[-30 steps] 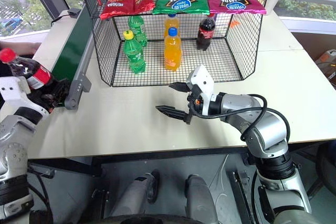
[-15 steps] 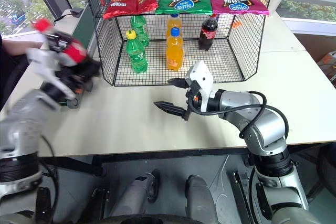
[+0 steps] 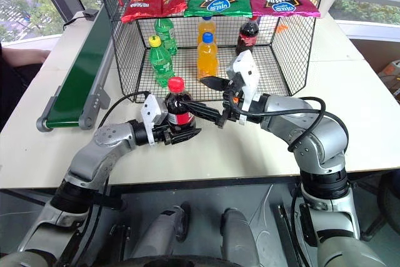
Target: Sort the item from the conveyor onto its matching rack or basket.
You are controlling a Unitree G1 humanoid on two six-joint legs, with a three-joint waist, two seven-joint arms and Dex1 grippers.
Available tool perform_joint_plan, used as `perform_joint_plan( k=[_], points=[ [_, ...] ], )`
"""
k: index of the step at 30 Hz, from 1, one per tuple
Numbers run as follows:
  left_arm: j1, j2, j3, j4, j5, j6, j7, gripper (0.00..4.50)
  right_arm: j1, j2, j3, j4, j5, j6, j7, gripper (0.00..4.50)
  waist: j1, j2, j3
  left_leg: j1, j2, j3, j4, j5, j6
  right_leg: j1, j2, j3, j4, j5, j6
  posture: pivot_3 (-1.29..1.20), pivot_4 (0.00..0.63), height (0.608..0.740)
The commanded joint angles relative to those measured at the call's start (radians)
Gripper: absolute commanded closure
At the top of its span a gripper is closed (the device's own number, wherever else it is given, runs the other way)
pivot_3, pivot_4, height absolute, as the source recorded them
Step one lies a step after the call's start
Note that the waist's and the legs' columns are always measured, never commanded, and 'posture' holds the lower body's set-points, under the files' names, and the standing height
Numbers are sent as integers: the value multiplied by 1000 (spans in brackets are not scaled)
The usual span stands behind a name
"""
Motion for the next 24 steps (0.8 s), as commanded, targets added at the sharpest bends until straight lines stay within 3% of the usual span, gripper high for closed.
perform_joint_plan(
  k=[1,13,16,21,24],
  points=[
    [-37,-24,-13,-5,28,-62,-23,1513,-23,-6,-19,-41,25,-1,-7,0,1,0,0,0,0,0,0,0,0,0,0,0,0,0,0,0,150,738],
    [-47,-94,-24,25,77,-93,-28,1513,-43,5,4,-25,43,-10,2,0,2,0,0,0,0,0,0,1,2,0,1,0,0,0,0,0,150,738],
    [-45,-105,-23,23,85,-98,-24,1513,-40,18,11,-15,38,-20,-1,889,2,0,0,0,0,0,0,1,2,0,0,0,0,0,0,0,150,738],
    [-42,-119,-20,14,86,-94,-16,1513,-38,28,20,-6,30,-31,1,3271,2,0,0,0,0,0,0,1,2,0,1,0,0,0,0,0,150,738],
    [-45,-127,-16,15,91,-76,6,1513,-35,27,23,-12,29,-28,3,3350,2,0,0,0,0,0,0,1,2,0,1,0,1,0,0,0,150,738]
  ],
)
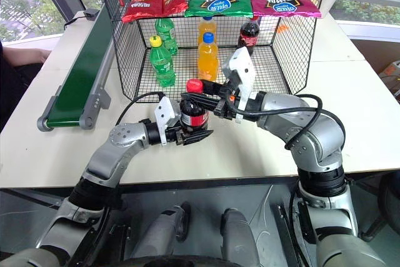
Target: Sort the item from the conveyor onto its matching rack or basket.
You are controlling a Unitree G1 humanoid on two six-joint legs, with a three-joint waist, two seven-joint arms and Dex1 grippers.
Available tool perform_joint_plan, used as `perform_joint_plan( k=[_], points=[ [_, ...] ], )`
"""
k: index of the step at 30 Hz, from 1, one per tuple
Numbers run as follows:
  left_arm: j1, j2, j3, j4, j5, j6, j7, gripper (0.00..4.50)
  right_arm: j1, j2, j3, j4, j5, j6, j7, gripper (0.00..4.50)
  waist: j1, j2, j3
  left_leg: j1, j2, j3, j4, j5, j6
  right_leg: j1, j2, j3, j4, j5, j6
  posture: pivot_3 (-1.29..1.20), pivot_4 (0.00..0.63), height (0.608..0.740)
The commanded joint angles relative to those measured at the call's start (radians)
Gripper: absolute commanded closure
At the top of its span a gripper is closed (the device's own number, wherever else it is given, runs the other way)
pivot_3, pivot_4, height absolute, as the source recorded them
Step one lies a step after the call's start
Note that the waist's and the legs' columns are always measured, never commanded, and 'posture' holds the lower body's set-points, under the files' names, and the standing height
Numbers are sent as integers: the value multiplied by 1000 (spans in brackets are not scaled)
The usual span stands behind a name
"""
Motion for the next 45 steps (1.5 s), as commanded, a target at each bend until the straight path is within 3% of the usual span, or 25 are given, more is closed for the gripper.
perform_joint_plan(
  k=[1,3,5,7,13,19,23,28,39,45],
  points=[
    [-31,-23,18,-48,2,-10,29,1513,-13,12,1,-17,28,1,7,3350,0,0,0,0,0,0,0,0,0,0,0,0,0,0,0,0,150,738],
    [-36,-30,23,-45,1,5,45,1513,-12,10,-1,-23,32,11,4,3350,1,0,0,0,0,0,0,0,0,0,0,0,0,0,0,0,150,738],
    [-38,-33,27,-44,-9,16,37,497,-11,9,-4,-26,33,16,-2,3350,1,0,0,0,0,0,0,0,0,0,0,0,0,0,0,0,150,738],
    [-37,-26,29,-51,-25,34,17,64,-12,9,-7,-26,33,19,-6,3350,0,0,0,0,0,0,0,0,0,0,0,0,0,0,0,0,150,738],
    [-28,-14,46,-78,-38,87,28,64,-5,0,-16,-21,17,20,-10,3350,0,0,0,0,0,0,0,0,0,0,1,0,0,0,0,0,150,738],
    [37,43,114,-175,-88,184,52,64,-68,25,-85,91,-56,-23,-135,3350,-4,0,0,0,0,0,0,0,0,0,1,0,1,0,0,0,150,738],
    [111,64,222,-262,-184,295,106,64,-144,13,-167,214,-91,-45,-204,3350,-5,1,0,0,0,0,0,0,0,0,2,0,1,0,0,0,150,738],
    [179,78,246,-296,-175,308,157,64,-228,6,-203,352,-166,-107,-266,3350,-3,1,0,0,0,0,0,0,0,0,2,0,1,0,0,0,150,738],
    [154,-9,202,-285,-46,210,343,64,-329,87,-162,679,-370,-361,-357,3350,-3,1,0,1,0,1,0,0,0,0,3,0,1,0,0,0,150,738],
    [172,-47,184,-300,-38,199,366,64,-365,115,-153,812,-433,-478,-362,3350,-7,1,1,1,0,1,0,1,0,0,3,1,2,2,2,0,150,738]
  ],
)
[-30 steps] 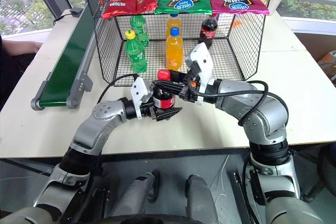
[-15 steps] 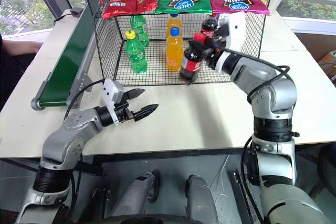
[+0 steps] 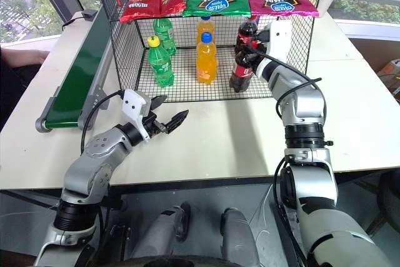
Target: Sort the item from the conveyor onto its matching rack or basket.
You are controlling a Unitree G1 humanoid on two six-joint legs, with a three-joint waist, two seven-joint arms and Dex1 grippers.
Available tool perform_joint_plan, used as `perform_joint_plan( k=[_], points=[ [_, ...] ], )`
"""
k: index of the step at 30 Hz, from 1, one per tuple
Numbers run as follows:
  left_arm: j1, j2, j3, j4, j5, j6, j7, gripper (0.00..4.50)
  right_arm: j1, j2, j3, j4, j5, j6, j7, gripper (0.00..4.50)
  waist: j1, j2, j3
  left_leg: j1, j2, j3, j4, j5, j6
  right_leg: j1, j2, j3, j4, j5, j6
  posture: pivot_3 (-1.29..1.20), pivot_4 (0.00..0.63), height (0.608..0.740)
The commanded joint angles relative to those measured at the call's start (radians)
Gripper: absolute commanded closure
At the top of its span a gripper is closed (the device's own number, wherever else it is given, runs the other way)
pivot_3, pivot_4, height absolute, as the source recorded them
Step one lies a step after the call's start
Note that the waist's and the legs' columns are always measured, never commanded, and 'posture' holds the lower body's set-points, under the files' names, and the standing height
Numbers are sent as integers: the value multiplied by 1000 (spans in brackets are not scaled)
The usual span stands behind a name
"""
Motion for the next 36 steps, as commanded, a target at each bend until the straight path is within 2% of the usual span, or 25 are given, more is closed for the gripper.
perform_joint_plan(
  k=[1,16,23,24,25,28,36],
  points=[
    [15,-8,-7,-44,1,-27,7,64,-86,3,-22,32,-29,-111,-6,3350,-2,0,0,0,0,0,0,0,0,0,0,0,0,0,0,0,150,738],
    [31,-8,-11,-53,6,-28,10,64,-141,3,-30,234,-87,-273,3,3350,-18,0,0,1,0,0,0,0,0,0,1,0,1,0,1,0,150,738],
    [30,-9,-13,-54,13,-28,9,64,-145,1,-33,265,-92,-298,22,3350,-17,0,0,1,0,0,0,0,0,0,1,0,2,0,1,0,150,738],
    [31,-9,-13,-54,14,-29,9,0,-144,2,-31,261,-92,-291,25,2332,-17,0,0,1,0,0,0,0,0,0,1,1,2,0,1,0,150,738],
    [32,-8,-12,-54,15,-29,8,0,-144,2,-31,258,-92,-286,28,1979,-17,0,0,1,0,0,0,0,0,0,1,0,2,0,1,0,150,738],
    [35,-6,-11,-53,16,-31,7,0,-137,2,-21,235,-100,-277,37,519,-18,0,0,1,0,0,0,0,0,0,1,1,2,0,1,0,150,738],
    [36,-6,-14,-45,21,-39,7,0,-103,-16,-20,149,-102,-220,51,519,-17,0,0,1,0,0,0,0,0,0,1,1,2,0,-1,0,150,738]
  ],
)
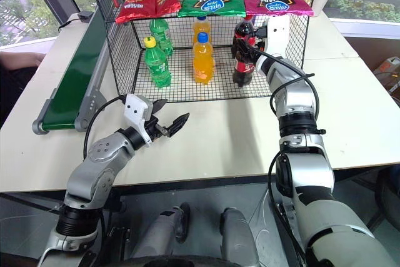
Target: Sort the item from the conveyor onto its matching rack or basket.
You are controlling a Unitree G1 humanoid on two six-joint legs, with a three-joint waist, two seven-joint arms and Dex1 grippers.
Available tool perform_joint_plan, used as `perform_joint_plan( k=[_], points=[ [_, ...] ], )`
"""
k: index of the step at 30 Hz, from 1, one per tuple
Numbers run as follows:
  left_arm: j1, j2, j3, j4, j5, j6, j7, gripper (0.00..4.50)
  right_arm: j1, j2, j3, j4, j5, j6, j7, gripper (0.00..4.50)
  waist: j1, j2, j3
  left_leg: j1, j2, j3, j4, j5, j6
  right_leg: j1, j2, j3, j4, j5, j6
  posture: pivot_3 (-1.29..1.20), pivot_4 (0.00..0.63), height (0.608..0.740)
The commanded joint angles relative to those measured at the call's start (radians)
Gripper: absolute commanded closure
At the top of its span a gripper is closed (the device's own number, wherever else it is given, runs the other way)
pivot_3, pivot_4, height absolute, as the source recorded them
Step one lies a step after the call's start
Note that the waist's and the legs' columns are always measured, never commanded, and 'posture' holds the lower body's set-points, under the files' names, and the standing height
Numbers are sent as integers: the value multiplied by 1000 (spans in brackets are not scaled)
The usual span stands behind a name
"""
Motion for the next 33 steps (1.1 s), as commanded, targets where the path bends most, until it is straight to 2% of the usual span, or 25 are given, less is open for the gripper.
perform_joint_plan(
  k=[1,7,12,16,22,33],
  points=[
    [-2,2,-11,-34,7,-23,0,0,14,-35,-11,-117,4,40,15,519,2,0,0,0,0,0,0,0,0,0,0,0,0,0,0,0,150,738],
    [1,5,-8,-31,9,-26,-5,0,133,-106,-9,-376,50,243,84,519,3,0,0,0,0,0,0,0,0,0,0,0,0,-1,-1,0,150,738],
    [13,23,7,-21,6,-38,-24,0,346,-203,60,-748,207,516,276,519,2,1,-1,0,0,-1,0,0,0,0,0,0,0,-2,-2,0,150,738],
    [26,32,-5,-6,36,-66,-18,0,482,-213,123,-902,230,549,317,519,2,1,-1,0,0,0,1,0,0,0,-2,0,0,-1,-2,0,150,738],
    [63,42,3,-2,18,-52,-38,0,565,-151,213,-981,221,551,287,519,3,0,-1,0,0,-1,3,-2,-3,2,-3,0,0,-2,-2,0,150,738],
    [108,81,45,-11,10,-35,-31,0,633,21,139,-882,241,471,192,519,4,1,-1,0,0,-1,2,-2,-3,1,-3,-1,-1,-1,-2,0,150,738]
  ],
)
